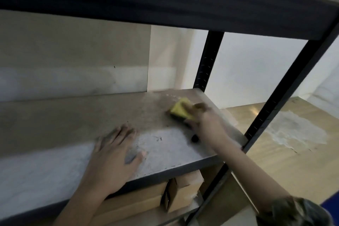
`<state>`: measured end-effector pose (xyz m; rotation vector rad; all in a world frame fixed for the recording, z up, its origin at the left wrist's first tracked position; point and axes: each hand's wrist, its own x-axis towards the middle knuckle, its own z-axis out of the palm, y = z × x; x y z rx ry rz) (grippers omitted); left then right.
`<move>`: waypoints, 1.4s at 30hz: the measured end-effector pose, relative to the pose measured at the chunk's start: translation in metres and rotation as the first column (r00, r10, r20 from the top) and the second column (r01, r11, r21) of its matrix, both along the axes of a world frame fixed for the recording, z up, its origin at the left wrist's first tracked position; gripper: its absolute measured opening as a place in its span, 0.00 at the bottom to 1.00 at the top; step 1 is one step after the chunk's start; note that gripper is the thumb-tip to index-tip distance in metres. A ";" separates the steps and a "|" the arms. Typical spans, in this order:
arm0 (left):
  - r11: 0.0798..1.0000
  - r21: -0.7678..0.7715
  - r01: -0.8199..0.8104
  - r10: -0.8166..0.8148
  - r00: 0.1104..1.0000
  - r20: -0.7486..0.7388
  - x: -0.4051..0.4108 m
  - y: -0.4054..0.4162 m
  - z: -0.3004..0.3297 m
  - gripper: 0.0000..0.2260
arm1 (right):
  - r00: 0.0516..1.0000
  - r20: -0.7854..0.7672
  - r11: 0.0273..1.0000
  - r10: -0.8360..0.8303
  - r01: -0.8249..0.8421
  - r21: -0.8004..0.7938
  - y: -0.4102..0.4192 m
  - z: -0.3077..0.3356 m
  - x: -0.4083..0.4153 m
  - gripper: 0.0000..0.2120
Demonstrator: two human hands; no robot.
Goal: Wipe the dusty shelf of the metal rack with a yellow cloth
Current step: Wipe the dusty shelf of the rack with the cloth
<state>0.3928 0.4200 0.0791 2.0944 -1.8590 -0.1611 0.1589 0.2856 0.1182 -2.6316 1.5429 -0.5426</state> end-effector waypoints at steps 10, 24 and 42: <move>0.998 0.025 -0.049 0.049 0.999 0.010 -0.004 0.000 0.004 0.41 | 0.840 -0.238 0.872 0.489 -0.476 0.112 -0.004 -0.010 0.028 0.24; 0.996 0.075 -0.048 0.048 0.999 0.007 -0.004 0.002 0.009 0.46 | 0.999 0.038 0.999 0.032 -0.031 -0.010 -0.144 0.005 0.115 0.18; 0.996 0.076 -0.046 0.045 0.999 0.005 -0.003 0.000 0.007 0.46 | 0.931 -0.182 0.947 0.316 -0.298 0.120 -0.066 -0.007 0.053 0.22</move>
